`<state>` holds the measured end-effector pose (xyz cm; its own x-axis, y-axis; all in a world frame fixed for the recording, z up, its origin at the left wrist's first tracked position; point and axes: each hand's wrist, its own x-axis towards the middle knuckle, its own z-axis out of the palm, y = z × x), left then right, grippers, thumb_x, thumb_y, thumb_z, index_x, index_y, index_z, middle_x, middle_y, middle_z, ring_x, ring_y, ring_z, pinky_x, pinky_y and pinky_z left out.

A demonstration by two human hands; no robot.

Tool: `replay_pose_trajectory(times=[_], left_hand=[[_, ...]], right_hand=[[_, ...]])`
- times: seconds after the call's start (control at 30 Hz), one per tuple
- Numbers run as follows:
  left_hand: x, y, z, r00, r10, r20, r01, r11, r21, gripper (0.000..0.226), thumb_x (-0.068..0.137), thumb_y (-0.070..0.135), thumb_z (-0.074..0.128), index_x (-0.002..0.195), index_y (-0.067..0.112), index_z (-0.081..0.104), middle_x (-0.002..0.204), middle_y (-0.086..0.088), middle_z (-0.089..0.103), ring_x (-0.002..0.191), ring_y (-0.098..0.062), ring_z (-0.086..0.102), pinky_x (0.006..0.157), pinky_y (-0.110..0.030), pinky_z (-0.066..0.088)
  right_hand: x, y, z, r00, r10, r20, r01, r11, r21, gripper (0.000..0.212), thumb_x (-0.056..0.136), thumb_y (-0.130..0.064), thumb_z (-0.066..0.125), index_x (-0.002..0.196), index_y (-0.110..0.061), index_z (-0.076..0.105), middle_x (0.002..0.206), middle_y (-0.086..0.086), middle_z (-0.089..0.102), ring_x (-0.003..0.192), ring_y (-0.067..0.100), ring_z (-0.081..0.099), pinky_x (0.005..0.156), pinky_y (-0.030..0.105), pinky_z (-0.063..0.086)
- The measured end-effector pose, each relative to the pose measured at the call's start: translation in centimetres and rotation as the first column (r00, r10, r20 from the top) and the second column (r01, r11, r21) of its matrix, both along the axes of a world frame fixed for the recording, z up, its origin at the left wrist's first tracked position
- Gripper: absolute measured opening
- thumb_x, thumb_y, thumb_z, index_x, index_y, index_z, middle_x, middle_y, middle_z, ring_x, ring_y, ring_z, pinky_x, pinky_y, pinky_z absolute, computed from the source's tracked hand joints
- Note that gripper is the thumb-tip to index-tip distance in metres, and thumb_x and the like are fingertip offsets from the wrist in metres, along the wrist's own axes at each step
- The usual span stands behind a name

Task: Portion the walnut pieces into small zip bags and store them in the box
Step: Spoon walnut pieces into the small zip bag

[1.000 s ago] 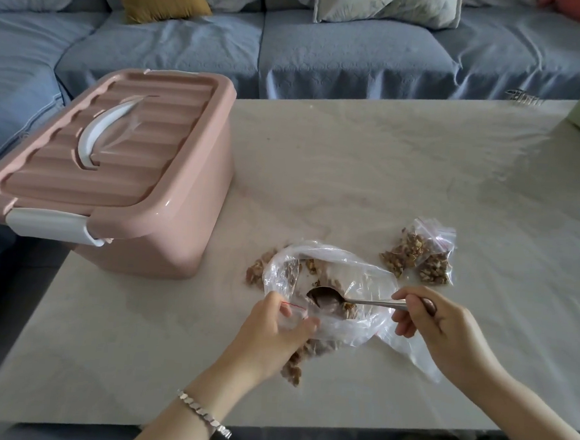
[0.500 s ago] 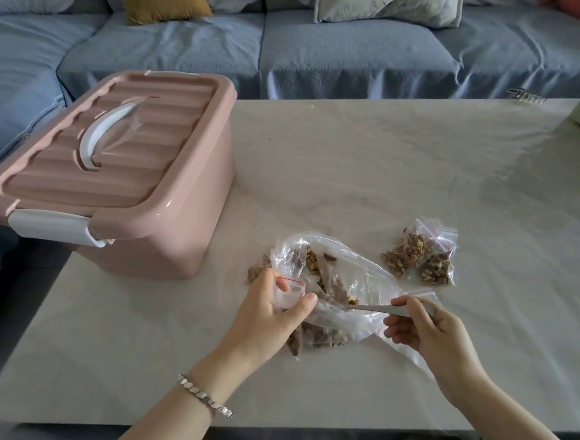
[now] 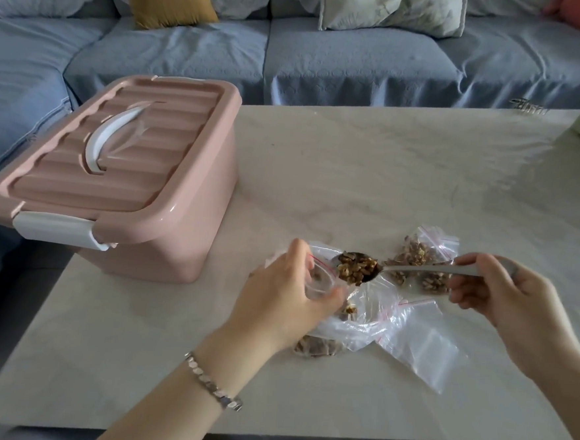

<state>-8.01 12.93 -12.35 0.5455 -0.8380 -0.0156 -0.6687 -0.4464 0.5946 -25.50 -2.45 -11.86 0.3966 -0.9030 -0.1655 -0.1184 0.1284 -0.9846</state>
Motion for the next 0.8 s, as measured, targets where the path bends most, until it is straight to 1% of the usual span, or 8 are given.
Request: replay_pose_trajectory(times=[0.07,0.17,0.23,0.37,0.57,0.67,0.73,0.8], left_hand=[[-0.2,-0.7,-0.7,0.998,-0.035,-0.044,0.037,0.997,0.066,0.044,0.081,0.059,0.053,0.098,0.021,0.038,0.084,0.012,0.053,0.076,-0.011,0.057,0.064,-0.028,0.044],[-0.3,-1.1,-1.6,0.997,-0.028,-0.073,0.032,0.998,0.047,0.04,0.081,0.055,0.056,0.093,0.023,0.037,0.078,0.009,0.055,0.068,-0.005,0.055,0.062,-0.021,0.045],[-0.3,-1.2,-1.9,0.997,-0.041,-0.06,0.043,0.998,0.043,0.041,0.08,0.057,0.057,0.093,0.025,0.036,0.08,0.01,0.055,0.07,0.0,0.054,0.061,-0.015,0.041],[-0.2,-1.6,-1.8,0.995,-0.049,-0.086,0.053,0.998,0.04,0.043,0.077,0.06,0.059,0.094,0.027,0.037,0.084,0.01,0.059,0.074,0.0,0.056,0.062,-0.016,0.041],[-0.7,-1.9,-1.2,0.997,-0.077,0.002,0.077,0.997,0.025,0.046,0.076,0.06,0.059,0.096,0.025,0.037,0.072,0.013,0.052,0.064,-0.001,0.05,0.057,-0.013,0.035],[-0.8,-2.0,-1.3,0.997,-0.072,0.005,0.072,0.997,0.023,0.048,0.076,0.061,0.059,0.096,0.023,0.039,0.081,0.012,0.056,0.073,-0.009,0.055,0.058,-0.019,0.037],[-0.8,-2.0,-1.5,0.998,-0.065,-0.018,0.065,0.998,0.012,0.047,0.076,0.061,0.06,0.095,0.023,0.039,0.085,0.012,0.058,0.078,-0.01,0.056,0.064,-0.023,0.041],[-0.8,-1.8,-1.6,0.998,-0.053,-0.034,0.052,0.999,-0.013,0.045,0.077,0.059,0.06,0.094,0.024,0.039,0.085,0.013,0.059,0.081,-0.009,0.058,0.068,-0.025,0.044]], right_hand=[[-0.1,-0.5,1.4,1.0,0.008,0.009,-0.007,0.999,-0.04,0.029,0.094,-0.005,0.04,0.074,-0.007,0.06,0.051,0.005,0.064,0.04,0.01,0.055,0.043,0.015,0.046],[-0.1,-1.2,3.2,0.999,0.042,0.005,-0.041,0.996,-0.074,0.03,0.095,-0.006,0.038,0.073,-0.007,0.059,0.05,0.006,0.063,0.039,0.01,0.054,0.04,0.014,0.044],[0.1,-1.5,4.0,0.996,0.084,-0.022,-0.085,0.993,-0.086,0.031,0.095,-0.006,0.038,0.072,-0.007,0.059,0.048,0.005,0.062,0.038,0.01,0.052,0.039,0.014,0.042],[0.7,-1.4,4.8,0.984,0.156,-0.089,-0.165,0.981,-0.1,0.031,0.094,-0.005,0.039,0.07,-0.005,0.06,0.047,0.005,0.061,0.037,0.01,0.051,0.038,0.015,0.043],[1.5,-0.7,5.3,0.959,0.218,-0.181,-0.253,0.947,-0.2,0.032,0.095,-0.006,0.039,0.071,-0.007,0.062,0.051,0.004,0.064,0.041,0.011,0.055,0.041,0.016,0.044],[1.8,0.4,5.8,0.927,0.296,-0.232,-0.363,0.867,-0.342,0.028,0.094,-0.01,0.045,0.073,-0.013,0.063,0.058,0.003,0.067,0.044,0.012,0.058,0.046,0.018,0.047],[1.7,1.5,6.1,0.894,0.33,-0.302,-0.444,0.742,-0.503,0.021,0.089,-0.028,0.049,0.076,-0.021,0.064,0.064,-0.003,0.068,0.048,0.007,0.059,0.051,0.013,0.047],[1.5,2.3,6.6,0.866,0.296,-0.403,-0.498,0.581,-0.644,0.024,0.085,-0.04,0.044,0.079,-0.027,0.062,0.074,-0.009,0.066,0.057,0.003,0.062,0.056,0.008,0.046]])
